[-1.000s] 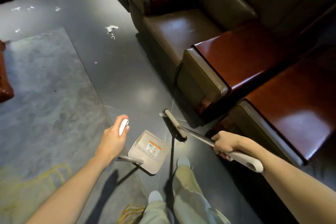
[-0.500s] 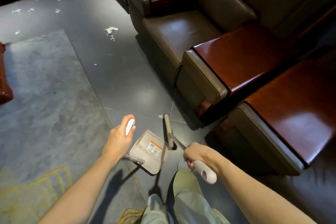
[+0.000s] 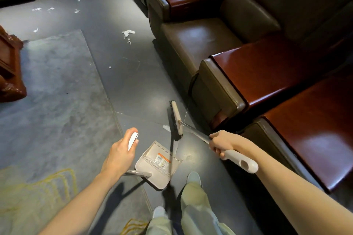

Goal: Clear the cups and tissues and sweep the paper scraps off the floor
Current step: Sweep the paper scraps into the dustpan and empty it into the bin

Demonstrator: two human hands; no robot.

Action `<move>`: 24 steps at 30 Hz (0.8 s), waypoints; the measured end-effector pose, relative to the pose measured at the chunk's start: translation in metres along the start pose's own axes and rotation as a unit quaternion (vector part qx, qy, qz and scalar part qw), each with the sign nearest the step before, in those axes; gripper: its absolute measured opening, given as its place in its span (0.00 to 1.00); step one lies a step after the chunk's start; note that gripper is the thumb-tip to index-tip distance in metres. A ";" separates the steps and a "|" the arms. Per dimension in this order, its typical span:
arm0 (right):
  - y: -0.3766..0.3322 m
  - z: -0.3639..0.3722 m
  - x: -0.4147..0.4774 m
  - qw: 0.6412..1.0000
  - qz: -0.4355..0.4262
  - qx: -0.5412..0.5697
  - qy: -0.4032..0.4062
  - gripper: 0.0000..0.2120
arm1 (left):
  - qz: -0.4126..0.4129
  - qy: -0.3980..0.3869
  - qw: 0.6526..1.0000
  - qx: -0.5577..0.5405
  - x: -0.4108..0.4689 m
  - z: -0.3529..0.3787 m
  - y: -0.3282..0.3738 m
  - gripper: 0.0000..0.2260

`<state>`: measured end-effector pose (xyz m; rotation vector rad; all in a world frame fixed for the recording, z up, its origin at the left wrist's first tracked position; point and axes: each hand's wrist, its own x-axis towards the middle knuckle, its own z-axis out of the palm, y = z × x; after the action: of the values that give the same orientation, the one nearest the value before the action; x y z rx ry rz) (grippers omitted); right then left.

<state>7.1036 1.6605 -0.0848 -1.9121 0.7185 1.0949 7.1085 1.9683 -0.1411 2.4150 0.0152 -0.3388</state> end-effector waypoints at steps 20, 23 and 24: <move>-0.054 -0.060 0.031 0.930 -0.131 -0.331 -0.095 0.07 | -0.107 0.185 0.976 -0.046 0.088 0.001 0.049 0.08; -0.085 -0.074 0.041 0.903 -0.167 -0.394 -0.038 0.12 | -0.121 0.218 0.967 -0.056 0.109 -0.017 0.059 0.08; -0.098 -0.078 0.047 0.900 -0.176 -0.397 -0.025 0.12 | -0.119 0.228 0.965 -0.058 0.118 -0.024 0.063 0.07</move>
<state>7.2343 1.6408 -0.0672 -2.5349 -0.1707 1.2990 7.2340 1.9263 -0.1127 2.3257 0.5203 0.1170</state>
